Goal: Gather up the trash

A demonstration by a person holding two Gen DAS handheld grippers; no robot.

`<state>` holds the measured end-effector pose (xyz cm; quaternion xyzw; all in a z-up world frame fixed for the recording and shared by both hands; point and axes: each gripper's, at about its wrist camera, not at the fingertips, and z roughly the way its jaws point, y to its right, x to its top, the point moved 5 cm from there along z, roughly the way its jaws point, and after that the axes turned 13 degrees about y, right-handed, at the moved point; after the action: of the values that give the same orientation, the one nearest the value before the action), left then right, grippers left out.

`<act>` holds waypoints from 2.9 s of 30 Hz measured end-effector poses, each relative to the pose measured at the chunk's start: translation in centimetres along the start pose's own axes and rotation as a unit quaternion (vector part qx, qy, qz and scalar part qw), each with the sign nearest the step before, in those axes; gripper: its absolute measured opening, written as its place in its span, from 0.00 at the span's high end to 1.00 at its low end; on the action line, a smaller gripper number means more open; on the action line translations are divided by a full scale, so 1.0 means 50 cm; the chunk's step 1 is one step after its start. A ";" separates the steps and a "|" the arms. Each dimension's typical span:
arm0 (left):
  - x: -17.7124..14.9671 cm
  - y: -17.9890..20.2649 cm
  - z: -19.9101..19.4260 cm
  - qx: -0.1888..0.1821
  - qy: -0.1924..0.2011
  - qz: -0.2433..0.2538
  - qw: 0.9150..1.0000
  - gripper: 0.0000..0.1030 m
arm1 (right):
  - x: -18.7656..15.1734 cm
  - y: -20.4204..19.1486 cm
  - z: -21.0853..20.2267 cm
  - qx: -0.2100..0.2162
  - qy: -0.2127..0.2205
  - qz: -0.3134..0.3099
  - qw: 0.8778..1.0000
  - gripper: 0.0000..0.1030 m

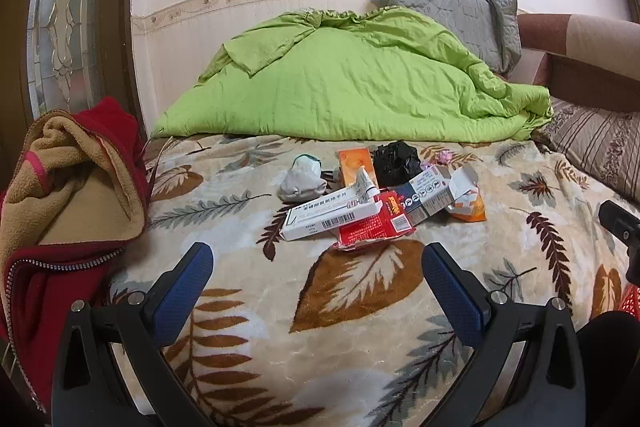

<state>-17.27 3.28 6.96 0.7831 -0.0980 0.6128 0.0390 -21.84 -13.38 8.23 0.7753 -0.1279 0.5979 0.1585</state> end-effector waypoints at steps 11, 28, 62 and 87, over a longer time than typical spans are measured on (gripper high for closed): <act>-0.002 0.000 0.003 0.001 -0.003 -0.001 1.000 0.00 | -0.003 0.009 0.008 0.003 -0.012 0.007 1.000 0.00; -0.006 0.004 0.004 -0.001 -0.003 -0.001 1.000 0.00 | -0.009 0.011 0.016 0.004 -0.024 0.011 1.000 0.00; 0.000 -0.087 0.118 -0.018 -0.072 -0.093 0.993 0.43 | -0.047 -0.111 0.135 0.254 -0.183 0.147 0.938 0.28; -0.032 -0.088 0.212 -0.071 -0.146 -0.146 0.976 0.37 | -0.042 -0.202 0.245 0.370 -0.208 0.247 0.871 0.95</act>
<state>-6.64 5.81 3.05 0.8651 -0.0302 0.4715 0.1687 -7.58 -8.97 2.37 0.8267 -0.1150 0.4460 -0.3231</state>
